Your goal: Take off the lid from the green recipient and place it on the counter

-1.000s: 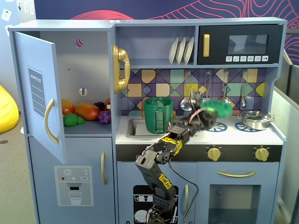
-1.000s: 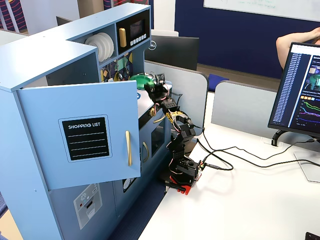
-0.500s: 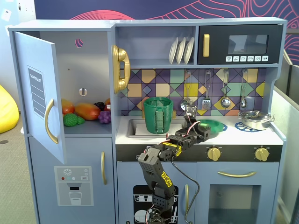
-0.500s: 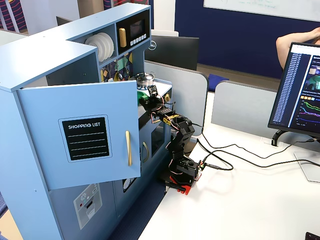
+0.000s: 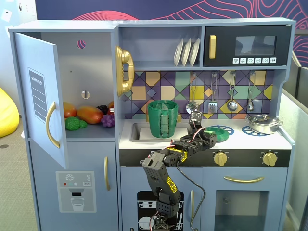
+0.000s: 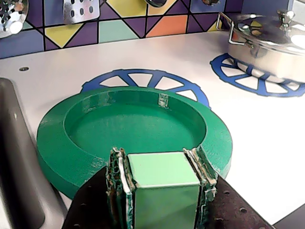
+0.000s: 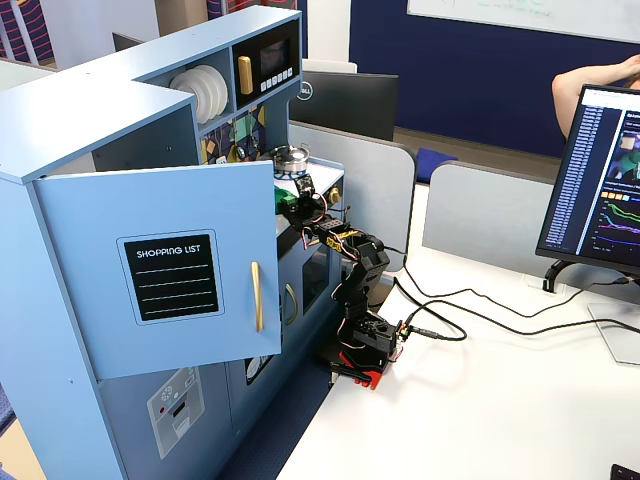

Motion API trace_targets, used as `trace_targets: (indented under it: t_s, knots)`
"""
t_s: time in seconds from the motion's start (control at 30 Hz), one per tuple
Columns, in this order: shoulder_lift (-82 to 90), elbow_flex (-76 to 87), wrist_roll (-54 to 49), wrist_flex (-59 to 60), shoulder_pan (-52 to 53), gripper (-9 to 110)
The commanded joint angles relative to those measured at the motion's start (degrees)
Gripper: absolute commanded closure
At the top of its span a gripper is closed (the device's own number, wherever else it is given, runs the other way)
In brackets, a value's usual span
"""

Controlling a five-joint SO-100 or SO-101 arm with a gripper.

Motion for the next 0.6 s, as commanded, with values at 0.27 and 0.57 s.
trace_targets:
  t_s: [0.27, 0.57]
  knots:
    - [16.0, -10.8, 1.9, 13.4, -0.3, 72]
    - [42.5, -8.7, -2.9, 80.4, -11.3, 80]
